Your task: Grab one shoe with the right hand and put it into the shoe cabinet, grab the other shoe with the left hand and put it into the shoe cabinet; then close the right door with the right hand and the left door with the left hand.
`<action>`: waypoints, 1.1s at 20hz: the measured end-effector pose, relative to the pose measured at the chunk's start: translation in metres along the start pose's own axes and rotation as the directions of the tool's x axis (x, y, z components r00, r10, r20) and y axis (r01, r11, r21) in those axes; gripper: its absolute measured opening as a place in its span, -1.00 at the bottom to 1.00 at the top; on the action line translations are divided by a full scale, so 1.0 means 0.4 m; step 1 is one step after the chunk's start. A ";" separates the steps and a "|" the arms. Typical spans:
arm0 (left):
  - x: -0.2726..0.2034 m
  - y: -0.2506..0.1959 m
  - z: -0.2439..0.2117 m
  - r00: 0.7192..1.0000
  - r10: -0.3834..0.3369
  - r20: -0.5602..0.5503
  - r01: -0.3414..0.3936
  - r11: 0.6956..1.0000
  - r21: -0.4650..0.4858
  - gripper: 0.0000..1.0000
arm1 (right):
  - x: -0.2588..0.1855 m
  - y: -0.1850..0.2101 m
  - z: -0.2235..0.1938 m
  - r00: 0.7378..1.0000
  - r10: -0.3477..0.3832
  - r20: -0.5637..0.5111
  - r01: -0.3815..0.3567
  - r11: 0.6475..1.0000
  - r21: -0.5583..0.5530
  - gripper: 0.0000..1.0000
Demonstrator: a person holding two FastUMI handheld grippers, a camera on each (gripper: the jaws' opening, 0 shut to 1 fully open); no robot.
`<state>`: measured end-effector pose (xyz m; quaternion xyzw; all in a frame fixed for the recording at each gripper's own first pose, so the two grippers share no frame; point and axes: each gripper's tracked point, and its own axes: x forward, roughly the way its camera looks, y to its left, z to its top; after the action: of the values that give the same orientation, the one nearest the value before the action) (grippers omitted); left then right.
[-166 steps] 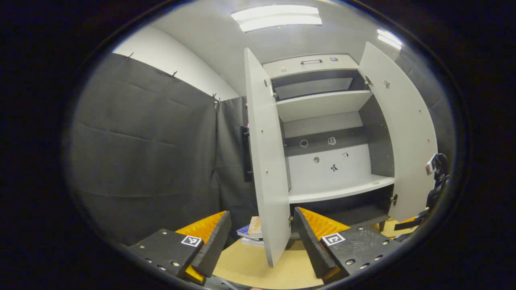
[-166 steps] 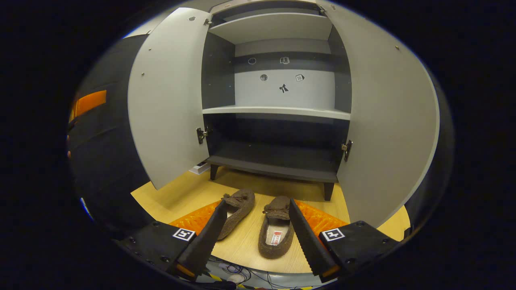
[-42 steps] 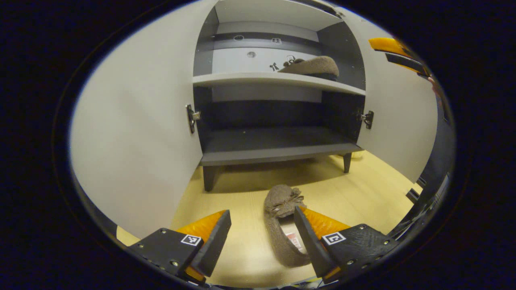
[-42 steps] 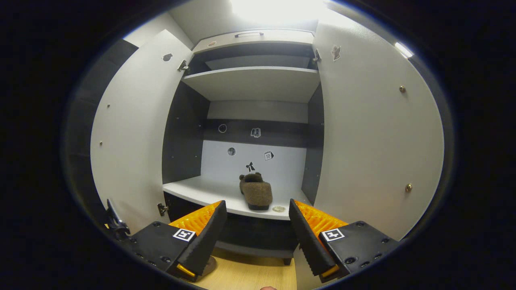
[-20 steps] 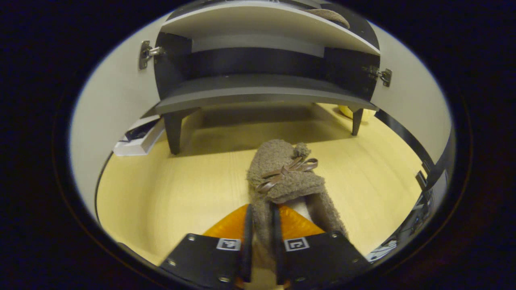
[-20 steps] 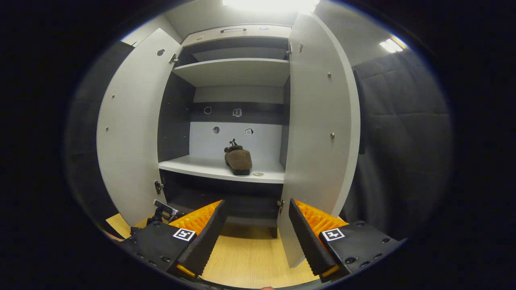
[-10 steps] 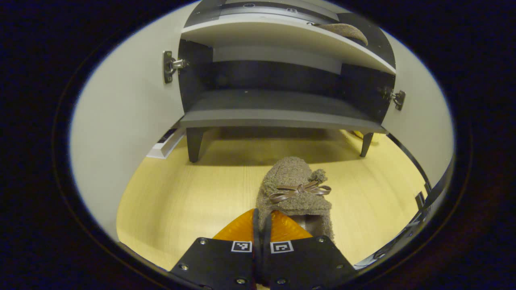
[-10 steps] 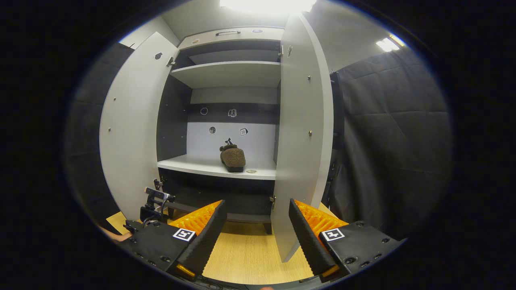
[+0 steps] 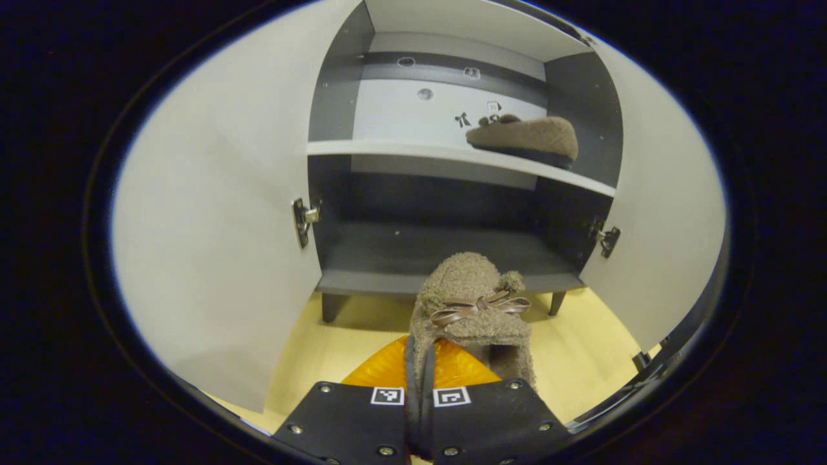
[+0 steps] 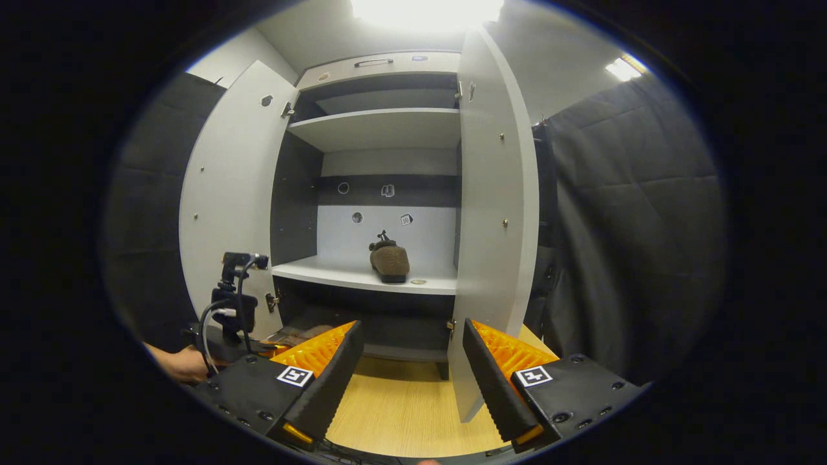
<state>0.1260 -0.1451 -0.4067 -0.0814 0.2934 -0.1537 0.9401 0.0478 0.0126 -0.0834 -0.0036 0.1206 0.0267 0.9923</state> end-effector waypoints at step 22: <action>-0.074 0.009 0.035 0.945 0.021 0.326 -0.010 0.999 -0.037 -0.98 | -0.087 -0.177 0.020 0.978 -0.207 0.031 0.205 0.978 0.047 0.93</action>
<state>0.1116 -0.1308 -0.3806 -0.1200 0.1372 -0.1255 0.9752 0.0198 -0.0597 -0.0673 0.0062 0.1023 -0.0787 0.9916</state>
